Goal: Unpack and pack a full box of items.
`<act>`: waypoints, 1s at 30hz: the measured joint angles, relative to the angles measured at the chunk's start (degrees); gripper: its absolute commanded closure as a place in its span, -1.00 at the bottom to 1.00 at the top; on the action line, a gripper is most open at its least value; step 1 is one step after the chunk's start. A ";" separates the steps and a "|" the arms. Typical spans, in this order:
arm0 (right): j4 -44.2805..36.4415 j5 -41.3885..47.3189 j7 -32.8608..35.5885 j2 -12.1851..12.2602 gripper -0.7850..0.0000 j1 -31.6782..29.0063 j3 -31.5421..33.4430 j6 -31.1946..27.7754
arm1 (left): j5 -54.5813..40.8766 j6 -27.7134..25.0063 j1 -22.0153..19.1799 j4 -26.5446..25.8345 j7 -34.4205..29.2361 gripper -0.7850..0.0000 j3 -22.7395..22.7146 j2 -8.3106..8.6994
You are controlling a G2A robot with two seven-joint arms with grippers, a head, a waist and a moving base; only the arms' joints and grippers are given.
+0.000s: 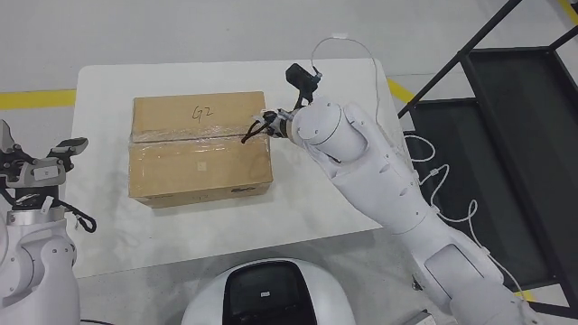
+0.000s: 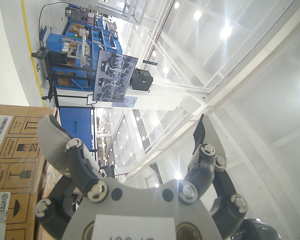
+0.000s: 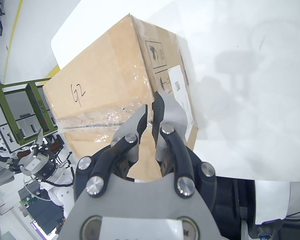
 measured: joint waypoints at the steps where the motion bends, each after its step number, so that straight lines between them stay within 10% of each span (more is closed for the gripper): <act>1: -1.43 0.46 0.32 0.40 1.00 -0.52 0.79 -0.34 | 0.00 0.00 0.00 0.00 0.00 -1.00 0.00 0.00; 11: -10.15 15.09 -10.73 1.47 1.00 -12.94 12.98 -29.98 | 0.00 0.00 0.00 0.00 0.00 -1.00 0.00 0.00; 20: 2.99 -0.98 -30.53 1.76 1.00 -17.25 10.98 -70.08 | 0.00 0.00 0.00 0.00 0.00 -1.00 0.00 0.00; 30: 12.91 -13.01 -43.46 2.29 1.00 -17.61 14.10 -77.66 | 0.00 0.00 0.00 0.00 0.00 -1.00 0.00 0.00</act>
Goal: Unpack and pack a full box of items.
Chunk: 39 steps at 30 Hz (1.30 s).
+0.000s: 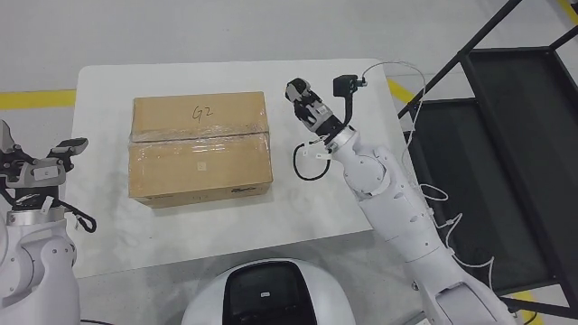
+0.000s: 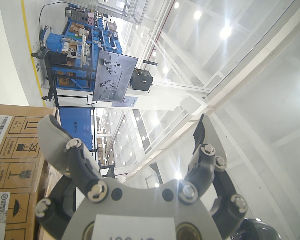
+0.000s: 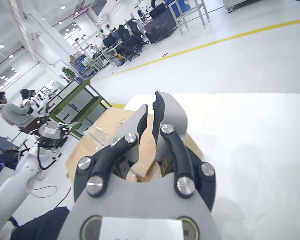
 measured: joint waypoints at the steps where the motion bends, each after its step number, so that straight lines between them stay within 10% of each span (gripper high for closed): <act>1: -0.32 -1.38 -0.53 0.15 1.00 -0.48 0.74 0.81 | 0.00 0.00 0.00 0.00 0.00 -1.00 0.00 0.00; 12: -8.10 -15.03 -9.51 1.20 1.00 -9.64 8.73 18.09 | 0.00 0.00 0.00 0.00 0.00 -1.00 0.00 0.00; 18: -7.91 -14.05 -14.83 1.02 -1.00 -11.50 10.37 18.76 | 1.23 -0.41 0.10 -0.30 0.35 -1.00 -0.15 0.03; 26: -6.29 -11.11 -14.53 0.46 -1.00 -9.08 8.73 15.52 | 23.36 -6.81 2.75 -4.47 10.54 -1.00 -1.41 -0.04; 39: -6.52 -14.01 -12.48 -0.42 -1.00 -6.28 5.22 18.62 | 47.24 3.80 5.70 -12.41 27.32 -1.00 -0.39 -0.87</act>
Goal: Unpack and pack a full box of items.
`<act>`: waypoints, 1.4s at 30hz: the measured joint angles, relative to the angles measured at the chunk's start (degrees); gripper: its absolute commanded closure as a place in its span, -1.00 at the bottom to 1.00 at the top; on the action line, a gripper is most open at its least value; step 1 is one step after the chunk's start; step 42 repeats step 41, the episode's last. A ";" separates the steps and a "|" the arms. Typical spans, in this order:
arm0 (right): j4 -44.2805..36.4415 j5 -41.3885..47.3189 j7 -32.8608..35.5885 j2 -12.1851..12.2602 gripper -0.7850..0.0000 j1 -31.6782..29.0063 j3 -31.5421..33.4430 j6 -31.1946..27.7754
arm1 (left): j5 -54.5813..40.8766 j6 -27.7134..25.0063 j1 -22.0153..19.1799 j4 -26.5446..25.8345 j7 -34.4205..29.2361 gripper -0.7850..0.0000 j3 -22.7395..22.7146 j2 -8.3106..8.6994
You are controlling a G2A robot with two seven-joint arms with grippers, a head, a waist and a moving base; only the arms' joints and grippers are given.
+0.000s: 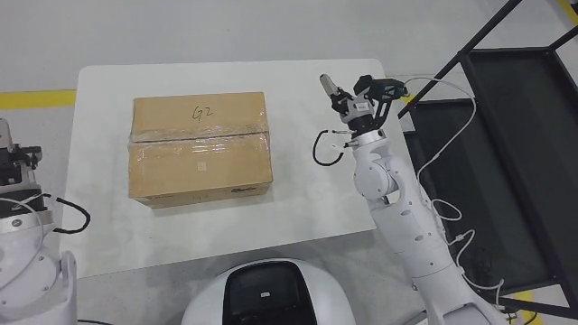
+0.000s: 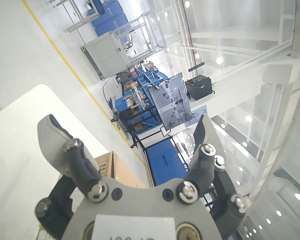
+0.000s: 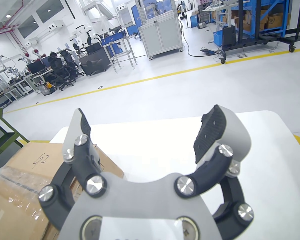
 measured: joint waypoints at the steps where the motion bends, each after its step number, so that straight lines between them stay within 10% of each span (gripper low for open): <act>1: 0.13 0.16 -0.09 -0.05 -1.00 0.10 -0.08 -0.11 | 0.58 0.22 0.16 -0.05 0.20 -1.00 -0.02 -0.03; 27: -0.32 -3.56 5.34 -0.90 -1.00 1.79 -2.47 1.29 | 13.73 4.80 0.44 -1.78 7.04 -1.00 4.38 -1.26; 42: -0.36 -3.29 5.17 -1.01 -1.00 1.44 -2.21 0.68 | -16.42 3.55 0.35 5.74 -12.85 -1.00 -2.34 -1.08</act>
